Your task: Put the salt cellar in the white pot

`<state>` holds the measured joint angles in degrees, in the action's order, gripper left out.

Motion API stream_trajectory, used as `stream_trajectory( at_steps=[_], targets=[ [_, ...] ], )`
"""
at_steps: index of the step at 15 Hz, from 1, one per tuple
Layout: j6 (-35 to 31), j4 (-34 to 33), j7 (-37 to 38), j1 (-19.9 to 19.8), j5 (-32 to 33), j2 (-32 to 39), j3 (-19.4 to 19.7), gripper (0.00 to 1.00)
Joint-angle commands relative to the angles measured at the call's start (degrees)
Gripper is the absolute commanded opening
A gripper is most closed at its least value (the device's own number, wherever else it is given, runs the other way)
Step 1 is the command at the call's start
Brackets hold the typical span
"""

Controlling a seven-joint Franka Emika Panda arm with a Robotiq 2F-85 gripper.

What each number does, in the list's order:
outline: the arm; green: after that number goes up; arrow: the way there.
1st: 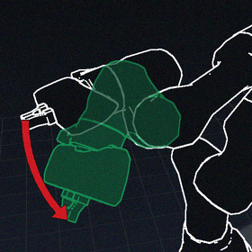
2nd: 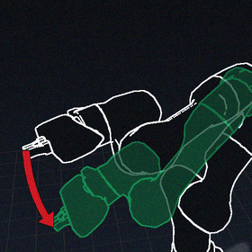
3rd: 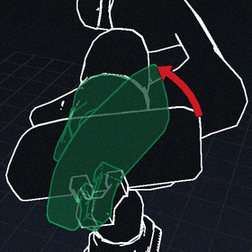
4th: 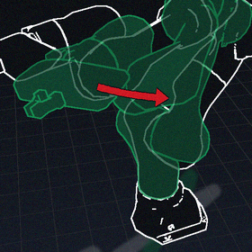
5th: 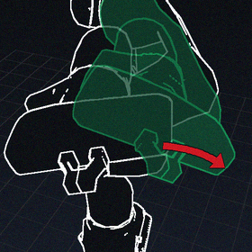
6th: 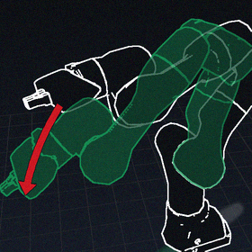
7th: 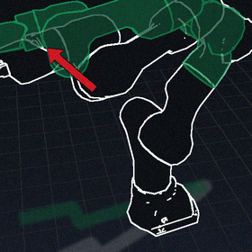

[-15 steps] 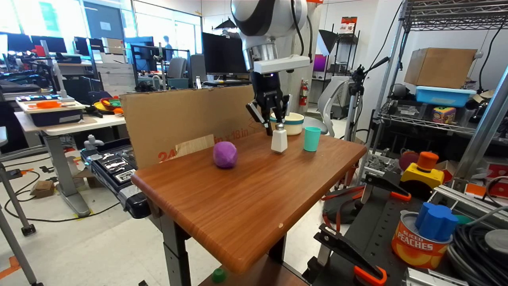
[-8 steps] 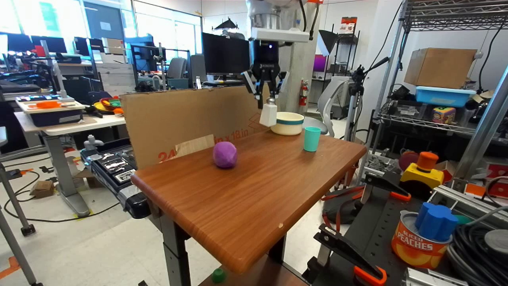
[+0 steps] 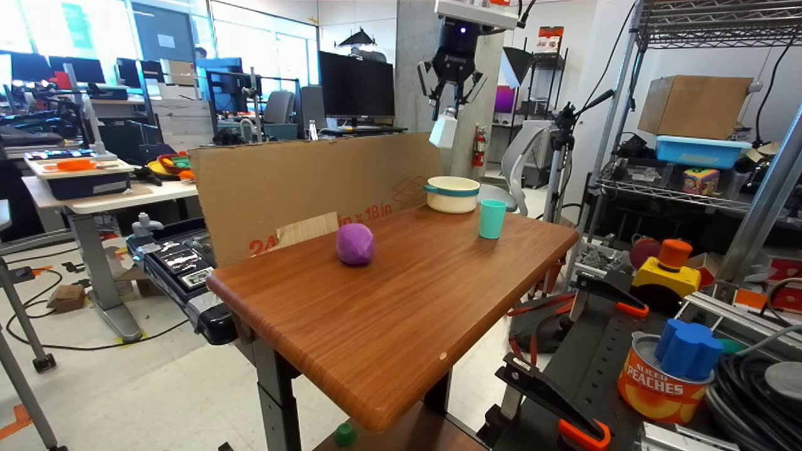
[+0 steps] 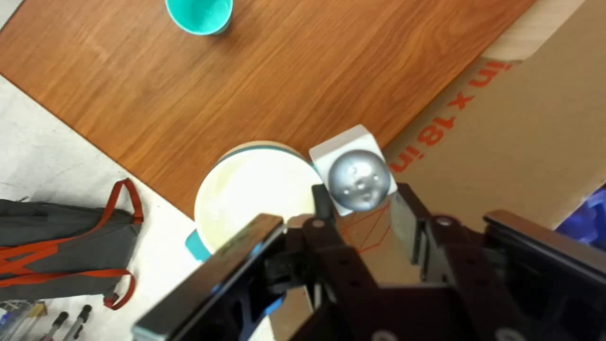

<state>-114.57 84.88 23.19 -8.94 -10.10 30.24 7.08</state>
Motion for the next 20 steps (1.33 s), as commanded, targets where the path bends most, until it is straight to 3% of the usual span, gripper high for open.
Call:
stream_trajectory(
  at_steps=[1, 6, 20],
  targets=[
    [2.47, -5.97, 5.2, -1.35, -0.77, 3.73, 2.55, 0.11],
    [5.4, -13.06, 10.58, -2.82, -0.61, 10.38, 4.25, 0.11],
    [19.93, -37.46, 16.81, -5.56, -0.54, 30.31, 2.8, 0.11]
  ],
)
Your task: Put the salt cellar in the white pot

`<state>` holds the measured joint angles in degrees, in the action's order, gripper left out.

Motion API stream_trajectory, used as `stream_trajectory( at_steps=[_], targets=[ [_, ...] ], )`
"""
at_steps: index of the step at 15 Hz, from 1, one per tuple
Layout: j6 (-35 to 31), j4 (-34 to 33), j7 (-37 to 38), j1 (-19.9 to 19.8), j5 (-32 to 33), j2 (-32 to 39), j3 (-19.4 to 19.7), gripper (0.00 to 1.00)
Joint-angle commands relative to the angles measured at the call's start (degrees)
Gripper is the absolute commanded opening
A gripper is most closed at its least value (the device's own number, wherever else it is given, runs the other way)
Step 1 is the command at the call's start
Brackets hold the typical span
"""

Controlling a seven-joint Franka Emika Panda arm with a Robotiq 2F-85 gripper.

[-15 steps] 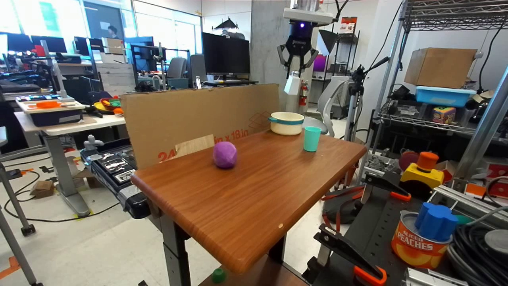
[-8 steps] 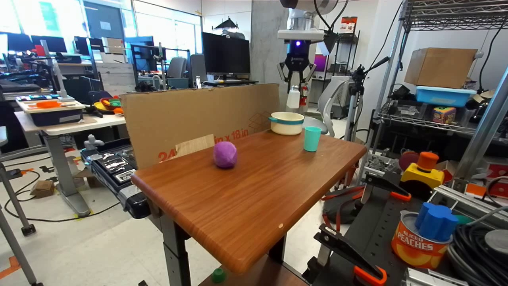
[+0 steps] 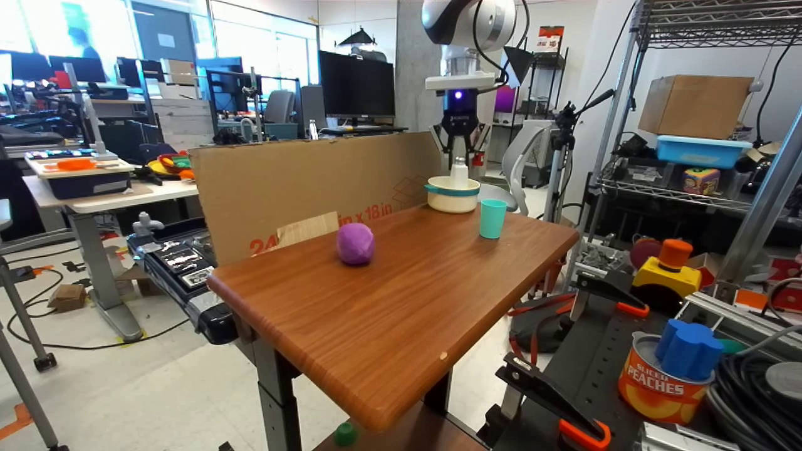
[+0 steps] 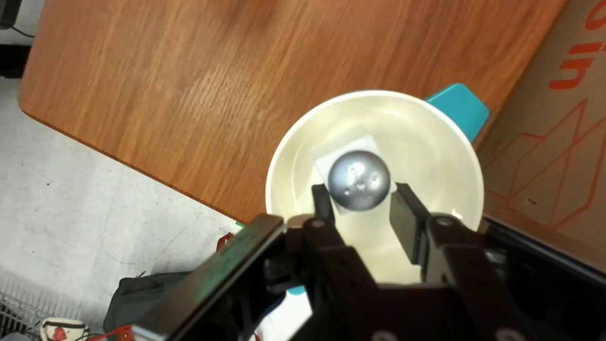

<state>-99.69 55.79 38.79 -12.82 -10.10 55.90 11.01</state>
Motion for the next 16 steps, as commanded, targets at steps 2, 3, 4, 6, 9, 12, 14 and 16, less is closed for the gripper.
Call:
stream_trajectory(
  at_steps=[2, 3, 4, 6, 9, 12, 14, 16],
  targets=[
    [7.27, -11.42, 1.64, -1.98, -0.22, 7.14, -1.25, 0.11],
    [8.51, -12.82, 1.83, -2.16, -0.13, 8.24, -1.37, 0.11],
    [9.26, -14.05, 2.14, -2.22, 0.02, 9.29, -1.39, 0.11],
    [10.42, -16.31, 2.71, -2.39, 0.14, 10.91, -1.47, 0.11],
    [11.32, -19.86, 3.56, -2.58, 0.31, 12.5, -1.69, 0.11],
    [11.72, -23.04, 3.77, -2.69, 0.57, 13.38, -2.09, 0.43],
    [11.06, -22.95, 3.32, -1.91, -0.21, 12.9, -1.01, 0.69],
    [11.04, -23.52, 3.42, -1.96, -0.13, 13.1, -0.89, 0.84]
  ],
)
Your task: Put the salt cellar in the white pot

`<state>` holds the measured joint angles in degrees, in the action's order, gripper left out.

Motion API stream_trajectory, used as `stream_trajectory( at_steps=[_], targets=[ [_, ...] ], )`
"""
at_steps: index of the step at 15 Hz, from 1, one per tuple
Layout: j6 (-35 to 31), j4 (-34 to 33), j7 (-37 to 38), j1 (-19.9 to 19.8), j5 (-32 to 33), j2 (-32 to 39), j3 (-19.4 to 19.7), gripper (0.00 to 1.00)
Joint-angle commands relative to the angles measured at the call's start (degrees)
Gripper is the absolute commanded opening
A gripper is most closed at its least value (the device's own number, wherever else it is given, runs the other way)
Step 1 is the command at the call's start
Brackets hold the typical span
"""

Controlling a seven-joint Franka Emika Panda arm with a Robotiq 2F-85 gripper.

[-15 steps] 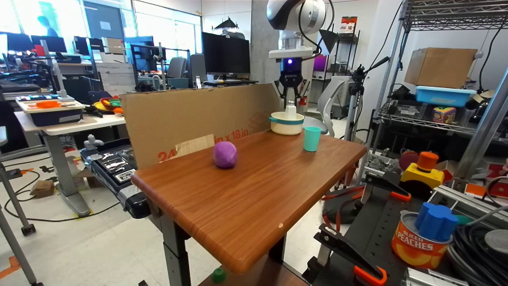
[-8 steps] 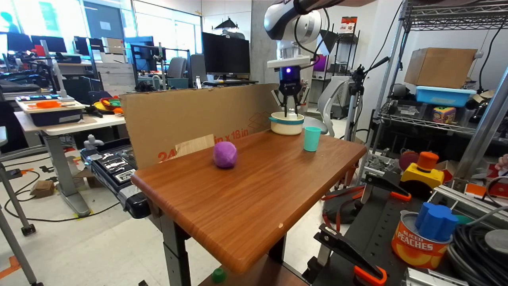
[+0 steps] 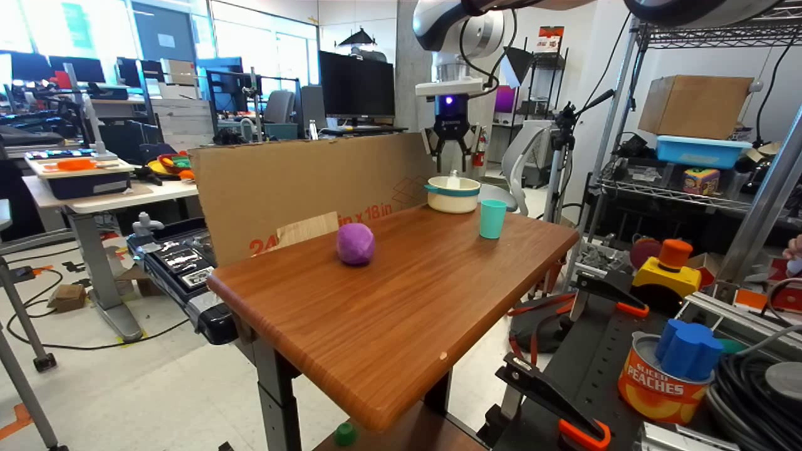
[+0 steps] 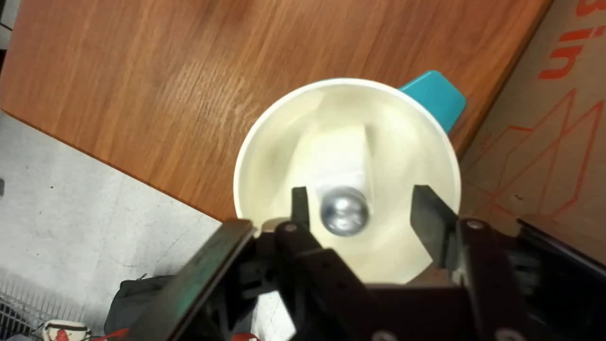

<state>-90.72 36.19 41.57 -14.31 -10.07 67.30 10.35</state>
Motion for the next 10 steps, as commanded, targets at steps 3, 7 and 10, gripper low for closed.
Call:
stream_trajectory(
  at_steps=[3, 7, 10],
  targets=[
    [2.74, -3.79, -0.05, -0.63, -0.56, 1.33, -0.66, 1.0],
    [4.12, -2.31, -3.89, 0.15, -0.78, -1.27, -1.93, 1.0],
    [6.26, -0.39, -11.22, 1.23, 0.1, -4.31, -3.04, 1.0]
  ],
)
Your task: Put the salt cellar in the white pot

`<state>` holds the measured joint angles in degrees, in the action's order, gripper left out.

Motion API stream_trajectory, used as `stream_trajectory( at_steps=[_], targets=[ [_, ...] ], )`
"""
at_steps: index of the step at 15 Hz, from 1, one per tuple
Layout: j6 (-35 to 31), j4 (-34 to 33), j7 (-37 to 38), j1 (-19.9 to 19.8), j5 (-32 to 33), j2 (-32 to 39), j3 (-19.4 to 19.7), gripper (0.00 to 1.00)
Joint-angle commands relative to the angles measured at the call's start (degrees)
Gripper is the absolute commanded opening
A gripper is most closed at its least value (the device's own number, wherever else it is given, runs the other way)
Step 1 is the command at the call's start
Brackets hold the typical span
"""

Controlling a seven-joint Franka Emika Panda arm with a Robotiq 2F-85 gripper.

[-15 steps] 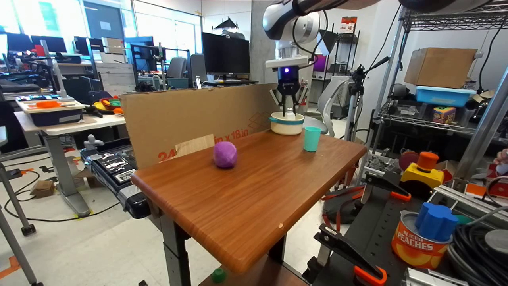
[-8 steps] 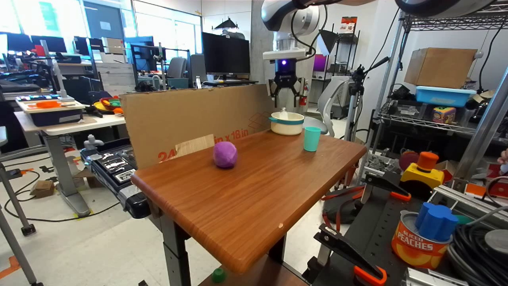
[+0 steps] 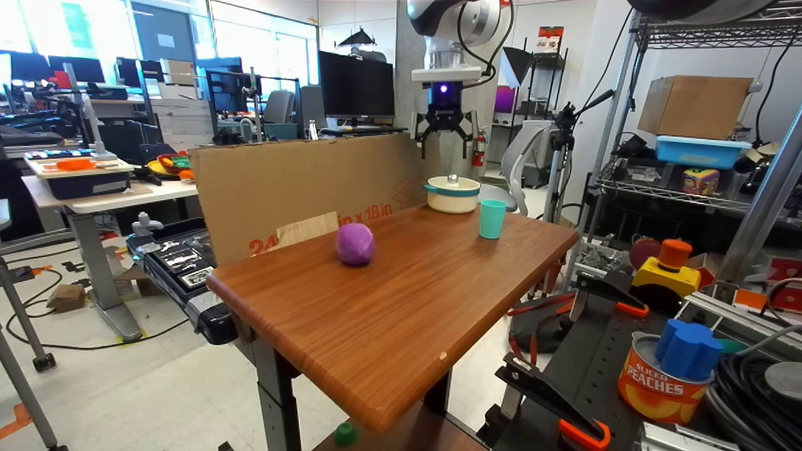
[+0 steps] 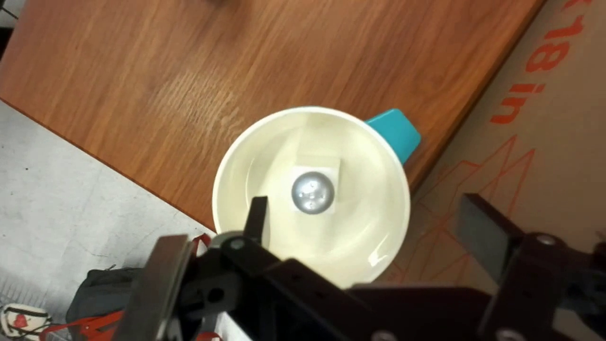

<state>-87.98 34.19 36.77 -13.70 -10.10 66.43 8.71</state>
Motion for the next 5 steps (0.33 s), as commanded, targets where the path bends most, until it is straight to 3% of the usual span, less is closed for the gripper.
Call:
stream_trajectory(
  at_steps=[1, 2, 5],
  targets=[
    [6.68, 2.82, -8.33, 1.19, 0.7, -4.65, -1.3, 1.0],
    [3.04, 0.13, -4.52, 0.71, 0.05, -1.51, -0.52, 1.0],
    [3.57, 0.24, -4.77, 1.02, 0.06, -1.89, -0.5, 1.0]
  ],
)
